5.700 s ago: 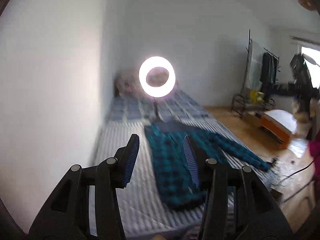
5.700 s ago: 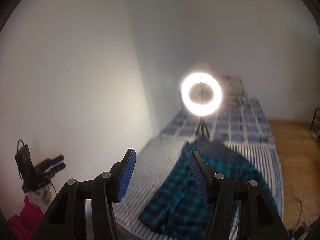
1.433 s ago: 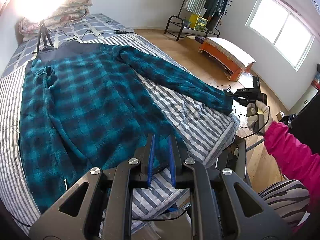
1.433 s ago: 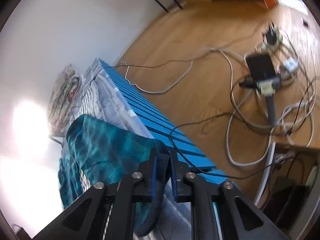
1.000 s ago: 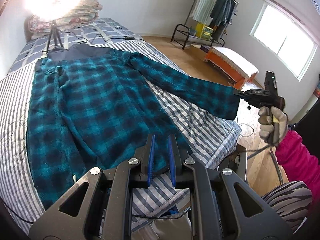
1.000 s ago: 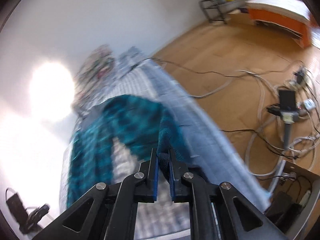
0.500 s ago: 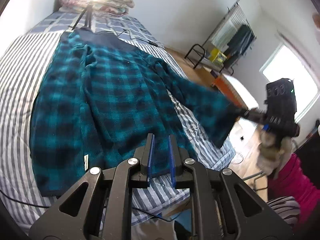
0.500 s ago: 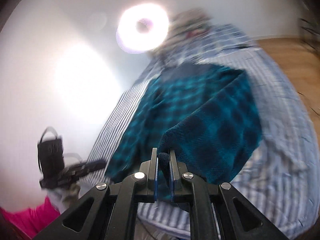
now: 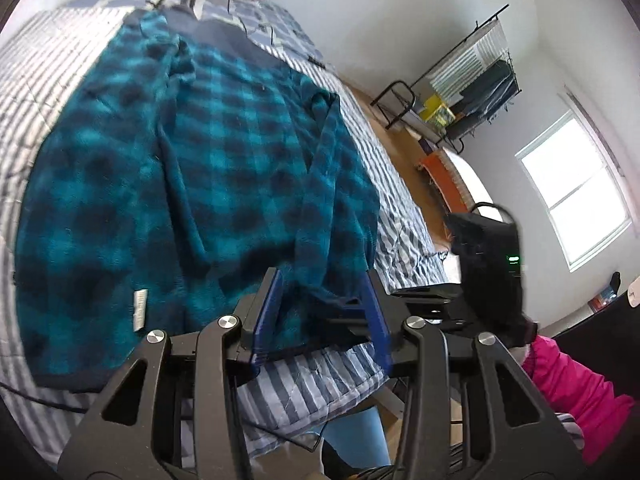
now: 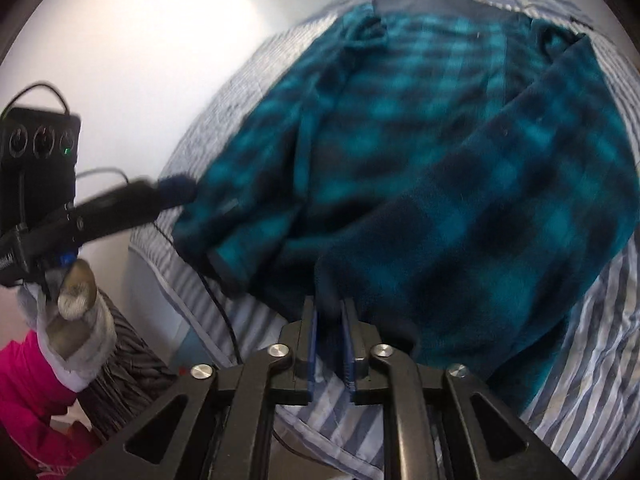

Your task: Fold large clothes

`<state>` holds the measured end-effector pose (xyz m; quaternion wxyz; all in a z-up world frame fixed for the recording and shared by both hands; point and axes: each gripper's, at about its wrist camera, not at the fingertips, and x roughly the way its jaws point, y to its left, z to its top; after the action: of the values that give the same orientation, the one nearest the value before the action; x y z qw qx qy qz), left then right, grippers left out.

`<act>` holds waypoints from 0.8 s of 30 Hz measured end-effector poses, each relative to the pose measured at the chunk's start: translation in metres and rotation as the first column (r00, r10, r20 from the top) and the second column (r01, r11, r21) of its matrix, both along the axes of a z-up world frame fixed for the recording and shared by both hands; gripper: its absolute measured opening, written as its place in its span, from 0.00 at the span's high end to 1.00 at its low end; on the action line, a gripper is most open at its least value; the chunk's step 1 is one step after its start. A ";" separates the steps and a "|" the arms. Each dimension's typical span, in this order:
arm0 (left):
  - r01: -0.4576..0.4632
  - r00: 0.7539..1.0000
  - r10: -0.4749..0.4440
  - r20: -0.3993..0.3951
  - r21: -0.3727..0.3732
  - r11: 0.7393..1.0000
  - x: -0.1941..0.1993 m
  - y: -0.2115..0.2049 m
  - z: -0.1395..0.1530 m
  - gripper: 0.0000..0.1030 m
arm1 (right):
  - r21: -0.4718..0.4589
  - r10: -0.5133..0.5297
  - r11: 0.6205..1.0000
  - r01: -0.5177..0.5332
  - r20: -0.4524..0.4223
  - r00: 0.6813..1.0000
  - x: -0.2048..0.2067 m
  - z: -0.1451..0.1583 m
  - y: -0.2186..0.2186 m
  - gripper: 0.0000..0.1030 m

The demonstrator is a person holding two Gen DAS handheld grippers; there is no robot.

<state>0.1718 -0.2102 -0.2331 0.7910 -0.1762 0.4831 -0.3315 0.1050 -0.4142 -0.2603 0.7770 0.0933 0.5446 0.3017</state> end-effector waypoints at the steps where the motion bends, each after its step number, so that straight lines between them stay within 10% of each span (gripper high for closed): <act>1: 0.003 1.000 -0.003 -0.009 0.005 1.000 0.003 -0.004 -0.004 0.61 | 0.009 0.003 1.000 -0.003 0.011 1.000 -0.003 0.005 -0.005 0.64; 19: 0.091 0.984 -0.075 -0.161 0.093 0.991 0.029 -0.062 -0.084 0.61 | -0.025 -0.366 0.927 0.373 0.143 0.920 0.139 0.071 -0.145 0.52; 24: 0.076 0.972 -0.075 -0.221 -0.003 0.997 0.039 -0.058 -0.090 0.95 | -0.056 -0.462 0.880 0.472 0.130 0.877 0.205 0.063 -0.168 0.50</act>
<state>0.2104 -0.2685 -0.3229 0.7196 -0.1914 0.5753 -0.3386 0.3097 -0.5818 -0.1969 0.8596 0.1710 0.4738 0.0863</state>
